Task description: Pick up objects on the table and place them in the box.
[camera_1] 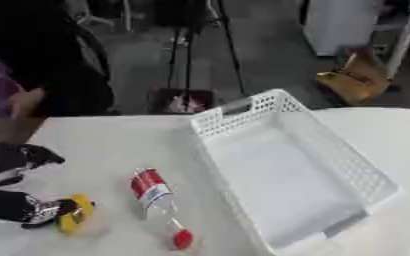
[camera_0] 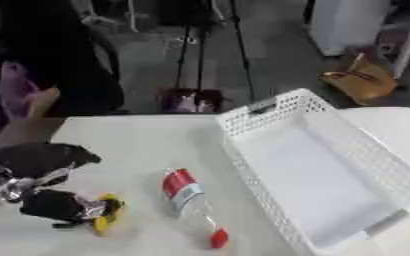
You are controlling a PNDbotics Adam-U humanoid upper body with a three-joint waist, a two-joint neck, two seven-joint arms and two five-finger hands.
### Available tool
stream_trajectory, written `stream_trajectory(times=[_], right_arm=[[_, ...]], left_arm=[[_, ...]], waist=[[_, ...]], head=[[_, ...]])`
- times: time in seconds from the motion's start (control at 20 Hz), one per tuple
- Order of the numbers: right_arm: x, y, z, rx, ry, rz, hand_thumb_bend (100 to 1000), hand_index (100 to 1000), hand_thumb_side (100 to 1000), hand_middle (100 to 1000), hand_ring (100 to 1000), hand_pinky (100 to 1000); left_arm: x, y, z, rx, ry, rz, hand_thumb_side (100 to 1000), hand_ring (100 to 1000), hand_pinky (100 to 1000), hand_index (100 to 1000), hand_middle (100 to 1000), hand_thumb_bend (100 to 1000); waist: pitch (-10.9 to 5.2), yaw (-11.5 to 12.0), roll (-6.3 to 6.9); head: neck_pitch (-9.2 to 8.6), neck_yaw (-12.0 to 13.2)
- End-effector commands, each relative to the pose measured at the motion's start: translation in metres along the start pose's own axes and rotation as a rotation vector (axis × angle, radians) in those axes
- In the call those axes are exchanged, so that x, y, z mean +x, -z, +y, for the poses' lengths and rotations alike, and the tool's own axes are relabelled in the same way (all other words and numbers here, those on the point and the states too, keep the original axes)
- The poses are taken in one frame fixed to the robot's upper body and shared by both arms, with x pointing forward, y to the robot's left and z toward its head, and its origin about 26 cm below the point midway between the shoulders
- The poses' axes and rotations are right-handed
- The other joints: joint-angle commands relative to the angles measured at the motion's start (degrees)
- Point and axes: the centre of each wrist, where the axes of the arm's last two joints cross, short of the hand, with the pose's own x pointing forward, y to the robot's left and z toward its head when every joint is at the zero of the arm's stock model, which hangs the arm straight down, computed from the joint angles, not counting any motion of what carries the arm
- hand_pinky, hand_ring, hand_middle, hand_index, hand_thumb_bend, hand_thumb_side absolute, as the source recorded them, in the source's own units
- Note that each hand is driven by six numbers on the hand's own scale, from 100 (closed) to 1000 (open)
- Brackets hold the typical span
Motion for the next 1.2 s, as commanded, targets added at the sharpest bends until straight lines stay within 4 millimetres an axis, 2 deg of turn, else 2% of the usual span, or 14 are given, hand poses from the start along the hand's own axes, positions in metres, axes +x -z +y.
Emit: stream_trajectory(times=[0.05,0.35,0.4,0.5,0.55,0.6,0.65,0.75,0.9,1.0,1.05,1.1,1.15,1.2], right_arm=[[0.006,0.013,0.005,-0.056,0.071,-0.080,100,677,575,627,477,658],[0.006,0.013,0.005,-0.061,0.071,-0.076,100,676,571,626,478,659],[0.006,0.013,0.005,-0.062,0.070,-0.076,100,674,566,623,478,659],[0.006,0.013,0.004,-0.065,0.061,-0.076,100,673,565,622,478,660],[0.006,0.014,0.003,-0.067,0.058,-0.077,100,673,565,621,478,660],[0.006,0.014,0.003,-0.067,0.056,-0.077,100,673,514,621,478,660],[0.006,0.015,0.004,-0.068,0.056,-0.077,100,672,562,620,477,660],[0.006,0.016,0.005,-0.070,0.056,-0.078,100,671,559,619,477,660],[0.007,0.016,0.006,-0.071,0.056,-0.075,100,670,555,618,477,660],[0.007,0.017,0.007,-0.071,0.056,-0.075,100,669,553,618,477,660],[0.007,0.016,0.007,-0.071,0.056,-0.075,100,668,551,618,477,660],[0.007,0.016,0.007,-0.071,0.055,-0.074,100,668,551,618,477,660],[0.007,0.016,0.007,-0.071,0.055,-0.073,100,667,549,617,476,660],[0.007,0.016,0.007,-0.071,0.055,-0.072,100,667,549,617,476,660]], left_arm=[[-0.002,-0.005,0.006,-0.084,-0.053,0.108,1000,989,974,996,913,577],[0.004,0.000,-0.007,-0.060,0.007,0.181,1000,993,962,1000,919,422],[0.004,0.000,-0.007,-0.050,0.005,0.185,1000,1000,978,1000,981,100],[0.003,-0.001,-0.001,0.031,-0.127,0.156,1000,1000,984,1000,997,100],[0.002,-0.001,0.000,0.087,-0.190,0.142,917,1000,982,1000,993,100],[0.002,-0.001,-0.003,0.131,-0.241,0.131,917,1000,981,1000,993,100],[0.002,0.000,-0.005,0.164,-0.288,0.127,833,1000,976,1000,984,100],[0.002,0.001,-0.011,0.204,-0.363,0.117,791,1000,975,1000,982,100],[0.004,0.002,-0.020,0.212,-0.449,0.124,838,999,973,1000,982,100],[0.004,0.003,-0.024,0.194,-0.498,0.123,925,999,971,1000,986,100],[0.005,0.003,-0.026,0.178,-0.521,0.116,1000,998,971,994,987,147],[0.006,0.004,-0.028,0.157,-0.545,0.104,1000,998,971,994,987,147],[0.006,0.004,-0.029,0.136,-0.567,0.090,1000,1000,976,989,991,279],[0.007,0.004,-0.030,0.115,-0.586,0.076,1000,1000,976,989,991,279]], waist=[[-1.32,-0.3,0.06],[-1.05,-0.5,0.24],[-1.04,-0.5,0.28],[-1.00,0.3,0.56],[-1.00,0.7,0.65],[-0.97,0.9,0.71],[-1.01,1.2,0.82],[-1.06,1.6,1.01],[-1.12,1.9,1.21],[-1.16,1.8,1.29],[-1.16,1.7,1.33],[-1.15,1.7,1.37],[-1.15,1.6,1.39],[-1.16,1.6,1.40]], head=[[-0.59,0.5],[-0.96,1.0],[-0.97,1.0],[-0.92,0.9],[-0.83,0.7],[-0.80,0.7],[-0.74,0.5],[-0.66,0.4],[-0.60,0.5],[-0.65,0.6],[-0.69,0.7],[-0.72,0.7],[-0.75,0.7],[-0.76,0.7]])
